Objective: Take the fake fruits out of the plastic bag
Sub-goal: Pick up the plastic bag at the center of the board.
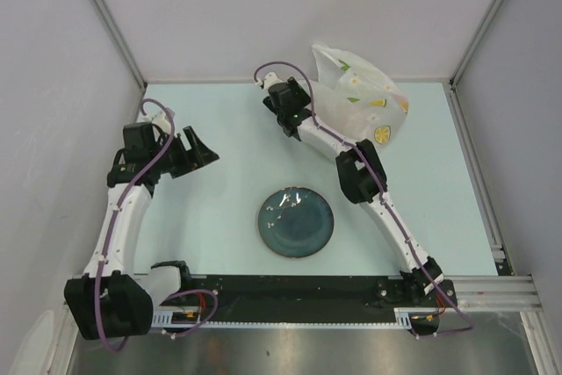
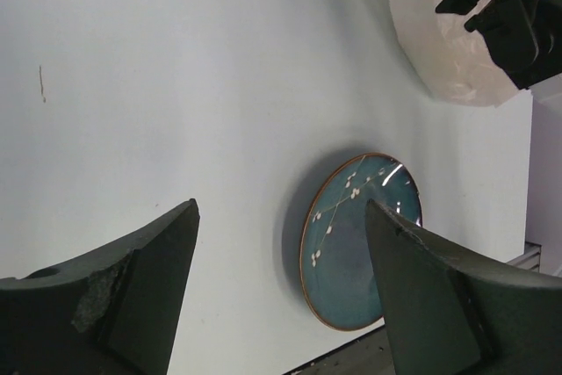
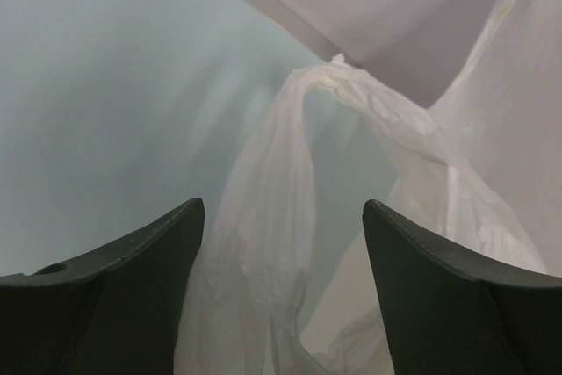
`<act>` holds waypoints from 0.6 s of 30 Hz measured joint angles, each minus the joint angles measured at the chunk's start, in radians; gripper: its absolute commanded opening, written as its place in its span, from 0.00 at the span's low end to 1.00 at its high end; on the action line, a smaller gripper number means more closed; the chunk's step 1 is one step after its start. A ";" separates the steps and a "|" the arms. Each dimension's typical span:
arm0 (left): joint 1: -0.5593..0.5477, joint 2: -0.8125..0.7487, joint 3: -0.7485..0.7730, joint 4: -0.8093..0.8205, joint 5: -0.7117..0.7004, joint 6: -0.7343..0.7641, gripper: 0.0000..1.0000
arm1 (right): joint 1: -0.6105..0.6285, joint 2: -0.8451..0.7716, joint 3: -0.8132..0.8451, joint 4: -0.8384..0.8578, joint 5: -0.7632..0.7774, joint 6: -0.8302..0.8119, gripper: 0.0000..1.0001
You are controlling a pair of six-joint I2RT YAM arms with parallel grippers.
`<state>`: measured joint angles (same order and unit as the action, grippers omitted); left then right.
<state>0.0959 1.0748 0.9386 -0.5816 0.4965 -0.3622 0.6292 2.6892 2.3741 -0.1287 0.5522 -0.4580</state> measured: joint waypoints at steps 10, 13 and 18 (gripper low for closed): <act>0.003 0.059 -0.035 0.023 0.000 -0.014 0.78 | 0.004 -0.037 -0.066 0.005 0.055 0.022 0.00; 0.003 0.098 -0.022 0.033 -0.008 -0.015 0.78 | 0.020 -0.114 -0.065 -0.073 -0.027 0.094 0.00; 0.005 0.103 0.040 0.064 -0.046 -0.012 0.78 | 0.089 -0.330 -0.087 -0.071 -0.201 0.169 0.00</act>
<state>0.1009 1.1774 0.9787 -0.5179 0.4503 -0.3740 0.7181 2.3596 2.2875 -0.2001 0.3511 -0.2886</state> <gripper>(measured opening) 0.777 0.010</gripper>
